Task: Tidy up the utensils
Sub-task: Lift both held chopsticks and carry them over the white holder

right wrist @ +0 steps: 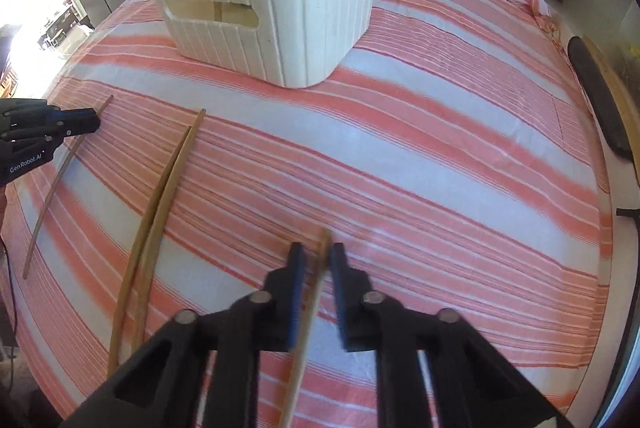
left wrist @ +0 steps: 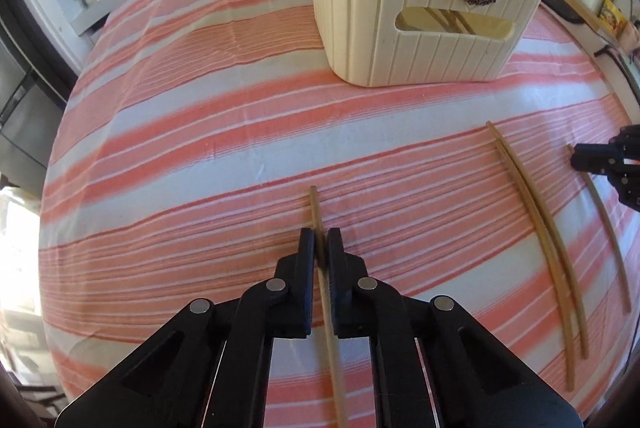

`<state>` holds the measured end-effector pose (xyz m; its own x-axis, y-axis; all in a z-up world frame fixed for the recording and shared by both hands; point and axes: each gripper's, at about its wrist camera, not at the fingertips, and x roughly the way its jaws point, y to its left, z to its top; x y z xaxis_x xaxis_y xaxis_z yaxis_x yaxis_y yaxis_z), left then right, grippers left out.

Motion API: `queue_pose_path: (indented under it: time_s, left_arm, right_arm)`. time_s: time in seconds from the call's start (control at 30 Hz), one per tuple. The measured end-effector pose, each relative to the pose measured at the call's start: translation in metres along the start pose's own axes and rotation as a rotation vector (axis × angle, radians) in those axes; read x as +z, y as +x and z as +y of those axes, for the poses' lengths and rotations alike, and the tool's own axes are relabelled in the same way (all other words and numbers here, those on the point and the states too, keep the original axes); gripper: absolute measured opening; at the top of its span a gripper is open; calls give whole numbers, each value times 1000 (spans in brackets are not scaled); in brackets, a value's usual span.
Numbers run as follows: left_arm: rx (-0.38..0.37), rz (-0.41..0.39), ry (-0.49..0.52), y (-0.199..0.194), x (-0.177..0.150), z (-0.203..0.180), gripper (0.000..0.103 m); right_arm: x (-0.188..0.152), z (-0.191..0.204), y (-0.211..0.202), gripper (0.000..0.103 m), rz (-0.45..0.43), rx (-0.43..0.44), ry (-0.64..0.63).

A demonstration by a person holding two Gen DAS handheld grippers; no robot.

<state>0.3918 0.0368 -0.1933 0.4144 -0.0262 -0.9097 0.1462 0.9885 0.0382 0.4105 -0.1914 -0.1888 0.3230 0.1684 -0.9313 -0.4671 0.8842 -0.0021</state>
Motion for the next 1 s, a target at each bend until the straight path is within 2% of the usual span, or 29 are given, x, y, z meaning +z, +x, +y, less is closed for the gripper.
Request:
queue_pose_path:
  time_s: [0.07, 0.13, 0.33, 0.57, 0.67, 0.83, 1.0]
  left_arm:
    - [-12, -35, -24, -8, -1, 4, 3]
    - [-38, -92, -48, -28, -2, 9, 3]
    - [-132, -285, -62, -113, -5, 18, 3]
    - [-228, -459, -82, -191, -13, 27, 3]
    - [-250, -514, -100, -210, -12, 29, 3]
    - [-256, -577, -101, -239, -1, 32, 3]
    - [-225, -652, -89, -273, 26, 36, 3]
  right_arm:
    - [0, 0, -3, 6, -13, 0, 5]
    - [-2, -5, -19, 6, -72, 23, 27]
    - [-15, -8, -106, 6, -300, 108, 60]
    - [-39, -1, -198, 6, -524, 101, 32]
    - [-45, -1, -222, 6, -604, 106, 47]
    - [-35, 0, -253, 6, -713, 89, 52]
    - [-3, -3, -277, 6, -753, 69, 53]
